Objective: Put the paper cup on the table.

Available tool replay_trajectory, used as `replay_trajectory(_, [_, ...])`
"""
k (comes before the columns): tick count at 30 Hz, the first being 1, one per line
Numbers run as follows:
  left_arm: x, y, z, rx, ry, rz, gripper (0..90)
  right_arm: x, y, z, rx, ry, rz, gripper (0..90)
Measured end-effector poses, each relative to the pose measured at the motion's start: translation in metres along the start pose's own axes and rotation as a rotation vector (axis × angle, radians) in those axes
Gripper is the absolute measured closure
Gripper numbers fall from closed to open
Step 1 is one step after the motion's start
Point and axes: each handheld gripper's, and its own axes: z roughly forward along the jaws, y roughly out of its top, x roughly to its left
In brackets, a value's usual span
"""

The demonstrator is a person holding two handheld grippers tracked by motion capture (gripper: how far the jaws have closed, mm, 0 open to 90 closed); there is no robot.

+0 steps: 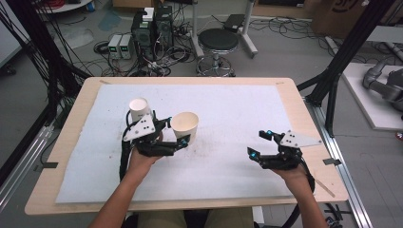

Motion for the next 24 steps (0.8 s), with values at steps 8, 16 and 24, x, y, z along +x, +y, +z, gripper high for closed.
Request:
replay_trajectory(8, [0.002, -0.008, 0.016, 0.016, -0.006, -0.001, 31.2, 0.001, 0.0, 0.001, -0.003, 0.001, 0.001, 21.2])
replay_trajectory(16, [0.005, -0.031, 0.032, 0.074, 0.016, -0.025, 31.2, 0.004, -0.005, 0.002, 0.004, 0.011, 0.006, 21.2])
replay_trajectory(24, [0.01, -0.048, 0.046, 0.139, 0.033, -0.046, 31.1, 0.003, -0.006, 0.002, 0.006, 0.013, 0.002, 21.2])
